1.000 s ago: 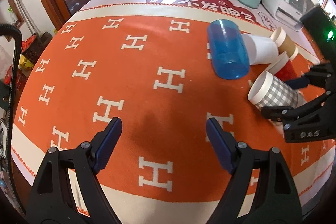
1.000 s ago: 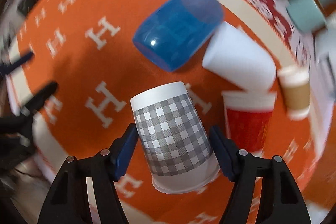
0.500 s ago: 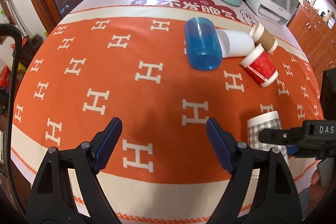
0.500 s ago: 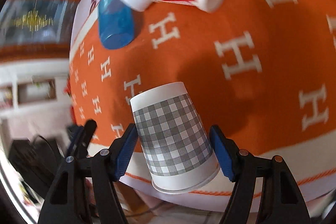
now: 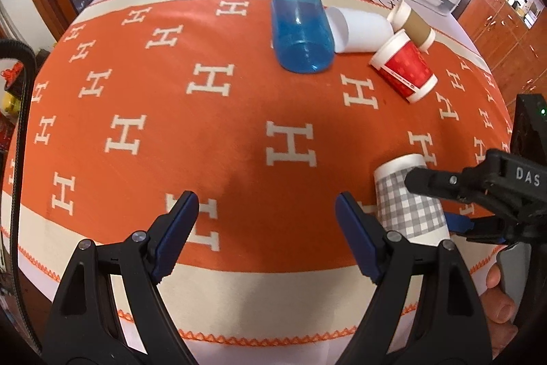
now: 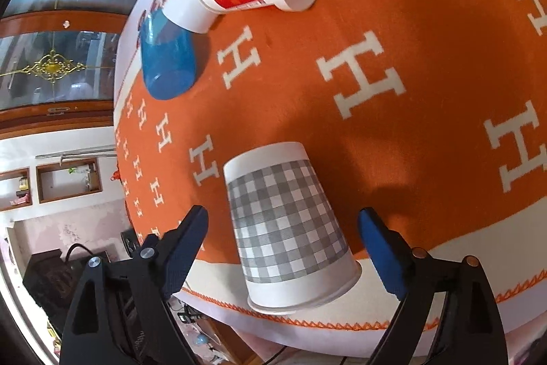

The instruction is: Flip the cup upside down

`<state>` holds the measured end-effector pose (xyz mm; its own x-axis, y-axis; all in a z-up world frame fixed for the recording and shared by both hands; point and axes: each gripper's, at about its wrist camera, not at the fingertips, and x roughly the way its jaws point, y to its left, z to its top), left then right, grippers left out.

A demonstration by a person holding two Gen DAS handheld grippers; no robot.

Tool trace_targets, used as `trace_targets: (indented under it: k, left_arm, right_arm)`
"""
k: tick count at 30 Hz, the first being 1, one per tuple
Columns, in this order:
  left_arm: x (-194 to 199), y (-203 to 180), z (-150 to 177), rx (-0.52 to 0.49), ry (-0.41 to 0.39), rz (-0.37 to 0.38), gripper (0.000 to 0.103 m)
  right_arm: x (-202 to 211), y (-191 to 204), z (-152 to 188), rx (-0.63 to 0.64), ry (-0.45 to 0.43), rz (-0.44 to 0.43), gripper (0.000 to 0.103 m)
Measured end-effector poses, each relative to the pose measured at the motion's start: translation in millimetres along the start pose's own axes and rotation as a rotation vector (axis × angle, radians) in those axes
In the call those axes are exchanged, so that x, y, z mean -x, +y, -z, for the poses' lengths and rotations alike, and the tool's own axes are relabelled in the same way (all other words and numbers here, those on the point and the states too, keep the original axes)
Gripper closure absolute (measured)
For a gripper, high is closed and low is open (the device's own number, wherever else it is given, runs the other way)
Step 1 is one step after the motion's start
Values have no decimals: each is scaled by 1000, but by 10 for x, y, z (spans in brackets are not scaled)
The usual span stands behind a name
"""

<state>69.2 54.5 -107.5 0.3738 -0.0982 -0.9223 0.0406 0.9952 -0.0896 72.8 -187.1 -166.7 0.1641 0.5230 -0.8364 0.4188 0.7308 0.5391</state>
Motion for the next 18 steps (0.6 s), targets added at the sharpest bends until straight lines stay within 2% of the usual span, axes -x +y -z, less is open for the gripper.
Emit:
trace_targets:
  k: [4,8,12,15,18]
  left_arm:
    - [22,-78,-26,-18,18,55,23]
    - [62,-186,-84,-22,45,170,23]
    - [23,-263,-152,37,120,343,23]
    - [-54,-331,-193,88,195,443,22]
    - [-99,-452,-234,65,222,427,22]
  right_arm:
    - [224,-68,50,38,-36,-5,13]
    - [499,-131,164,126,-110,16,13]
    - [808,-194,313,254,-277,123,13]
    - [903,-266,409,330,-354,222,13]
    - [975,-442,503,348,-360,228,13]
